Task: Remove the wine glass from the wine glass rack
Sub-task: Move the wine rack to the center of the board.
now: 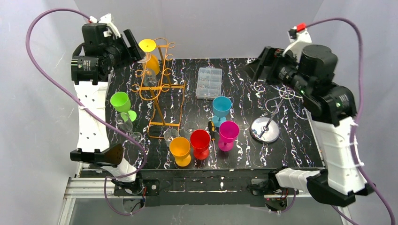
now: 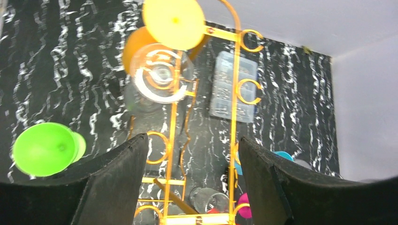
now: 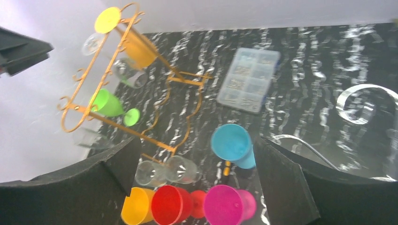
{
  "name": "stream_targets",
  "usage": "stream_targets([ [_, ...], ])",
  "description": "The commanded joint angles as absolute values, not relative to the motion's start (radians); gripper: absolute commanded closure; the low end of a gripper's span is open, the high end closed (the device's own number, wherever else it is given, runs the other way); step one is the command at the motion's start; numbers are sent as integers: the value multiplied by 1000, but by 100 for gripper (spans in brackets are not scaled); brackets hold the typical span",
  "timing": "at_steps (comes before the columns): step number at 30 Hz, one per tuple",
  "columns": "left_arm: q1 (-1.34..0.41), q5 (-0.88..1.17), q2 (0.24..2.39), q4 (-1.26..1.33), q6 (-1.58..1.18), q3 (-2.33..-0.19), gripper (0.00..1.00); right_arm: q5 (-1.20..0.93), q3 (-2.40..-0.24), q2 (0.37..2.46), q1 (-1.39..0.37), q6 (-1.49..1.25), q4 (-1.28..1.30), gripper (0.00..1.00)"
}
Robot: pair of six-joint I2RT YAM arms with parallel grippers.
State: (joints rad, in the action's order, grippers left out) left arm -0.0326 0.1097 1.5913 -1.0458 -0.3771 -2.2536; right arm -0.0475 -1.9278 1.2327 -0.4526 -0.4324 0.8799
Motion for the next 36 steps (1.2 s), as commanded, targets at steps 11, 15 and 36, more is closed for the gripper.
stream_targets([
  [11,-279,231,1465,-921,-336,-2134,32,592,-1848,1086,-454,-329,1127,10],
  [15,-300,254,1435,-907,-331,-2085,32,646,-1801,1085,-454,-329,1155,14],
  [36,-321,295,1378,-899,-316,-2041,33,787,-1655,1117,-454,-276,1009,34],
])
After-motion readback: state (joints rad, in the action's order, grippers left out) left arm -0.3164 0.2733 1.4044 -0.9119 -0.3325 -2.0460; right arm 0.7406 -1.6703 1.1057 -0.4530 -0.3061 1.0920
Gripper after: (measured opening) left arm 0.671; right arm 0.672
